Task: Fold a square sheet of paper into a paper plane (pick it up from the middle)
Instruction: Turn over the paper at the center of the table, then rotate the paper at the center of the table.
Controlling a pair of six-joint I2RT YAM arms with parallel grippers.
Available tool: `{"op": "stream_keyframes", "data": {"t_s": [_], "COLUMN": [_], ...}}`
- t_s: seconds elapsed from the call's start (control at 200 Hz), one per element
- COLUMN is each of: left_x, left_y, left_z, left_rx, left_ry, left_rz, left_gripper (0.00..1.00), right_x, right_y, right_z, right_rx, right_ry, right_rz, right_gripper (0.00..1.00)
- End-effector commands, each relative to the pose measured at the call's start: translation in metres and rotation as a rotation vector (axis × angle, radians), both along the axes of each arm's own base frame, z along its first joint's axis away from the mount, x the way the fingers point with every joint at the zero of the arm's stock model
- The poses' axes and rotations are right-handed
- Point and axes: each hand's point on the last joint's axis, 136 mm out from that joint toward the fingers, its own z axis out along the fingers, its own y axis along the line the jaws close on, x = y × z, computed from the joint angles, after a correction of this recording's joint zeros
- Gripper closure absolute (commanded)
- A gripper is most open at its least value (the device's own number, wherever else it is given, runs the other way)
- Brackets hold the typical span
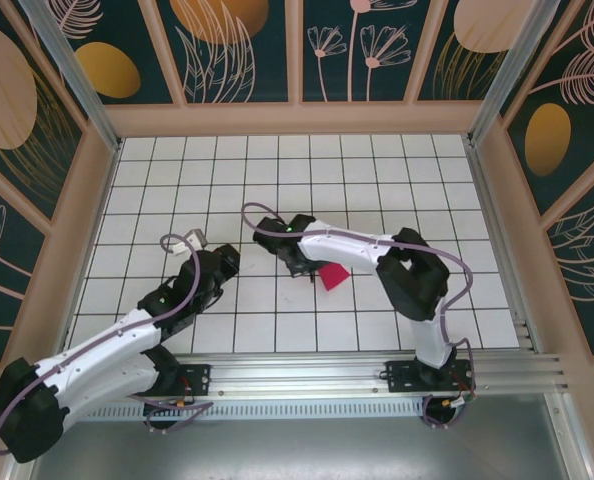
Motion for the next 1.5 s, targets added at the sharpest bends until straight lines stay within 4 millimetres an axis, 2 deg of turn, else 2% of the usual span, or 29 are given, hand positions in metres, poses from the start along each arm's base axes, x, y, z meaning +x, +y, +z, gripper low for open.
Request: {"op": "stream_keyframes", "data": {"t_s": [0.0,0.26,0.37,0.405,0.51,0.55,0.595,0.671,0.691,0.721,0.776,0.861,0.896,0.936,0.971,0.976,1.061,1.111,1.261,1.396,1.496], "left_x": [-0.003,-0.006,-0.005,-0.005,-0.004,-0.003,-0.003,0.001,0.002,0.004,0.008,0.016,0.022,0.026,0.029,0.03,0.041,0.049,0.061,0.059,0.059], "left_y": [0.013,0.015,0.012,0.01,0.005,0.002,-0.003,-0.016,-0.021,-0.029,-0.048,-0.082,-0.097,-0.112,-0.124,-0.126,-0.138,-0.138,-0.115,-0.12,-0.119], "left_z": [-0.001,0.004,0.005,0.005,0.004,0.004,0.003,0.002,0.002,-0.001,-0.005,-0.015,-0.019,-0.023,-0.025,-0.027,-0.036,-0.043,-0.074,-0.089,-0.094], "left_rx": [0.01,-0.013,-0.012,-0.009,-0.005,-0.006,-0.011,-0.021,-0.024,-0.023,-0.012,-0.007,-0.004,-0.015,-0.029,-0.028,-0.005,0.028,0.155,0.097,0.105], "left_ry": [-0.001,-0.018,-0.019,-0.017,-0.005,-0.004,-0.002,-0.005,-0.003,0.005,0.025,0.083,0.099,0.114,0.12,0.124,0.145,0.159,0.265,0.297,0.311], "left_rz": [0.049,0.053,0.039,0.029,0.01,0.001,-0.017,-0.073,-0.087,-0.117,-0.193,-0.308,-0.352,-0.404,-0.44,-0.444,-0.456,-0.436,-0.318,-0.32,-0.31], "left_gripper": [0.82,0.81,0.81,0.81,0.8,0.8,0.77,0.76,0.73,0.7,0.7,0.69,0.7,0.71,0.72,0.72,0.77,0.77,0.79,0.76,0.67], "right_x": [-0.001,-0.002,-0.007,-0.008,-0.009,-0.007,-0.005,0.005,0.005,0.005,0.009,0.016,0.017,0.018,0.014,0.018,0.019,0.019,0.016,0.02,0.021], "right_y": [0.002,0.037,0.057,0.063,0.072,0.069,0.063,0.039,0.033,0.026,0.008,-0.023,-0.03,-0.038,-0.036,-0.041,-0.047,-0.048,-0.039,-0.033,-0.033], "right_z": [-0.001,-0.018,-0.021,-0.018,0.002,0.01,0.021,0.034,0.037,0.042,0.047,0.04,0.037,0.032,0.029,0.028,0.021,0.014,0.003,-0.007,-0.016], "right_rx": [-0.038,0.071,0.176,0.218,0.379,0.446,0.517,0.617,0.654,0.711,0.778,0.845,0.882,0.923,0.95,0.957,0.984,0.99,1.025,1.023,1.007], "right_ry": [0.037,0.104,0.147,0.151,0.146,0.145,0.132,0.075,0.076,0.075,0.062,0.052,0.063,0.073,0.093,0.086,0.094,0.115,0.158,0.19,0.209], "right_rz": [0.024,0.041,0.067,0.074,0.083,0.076,0.064,0.013,0.006,0.005,-0.015,-0.056,-0.066,-0.083,-0.075,-0.093,-0.092,-0.094,-0.048,-0.042,-0.045], "right_gripper": [0.99,0.95,0.85,0.77,0.65,0.6,0.6,0.58,0.57,0.57,0.56,0.55,0.55,0.55,0.55,0.55,0.55,0.55,0.55,0.55,0.55]}}
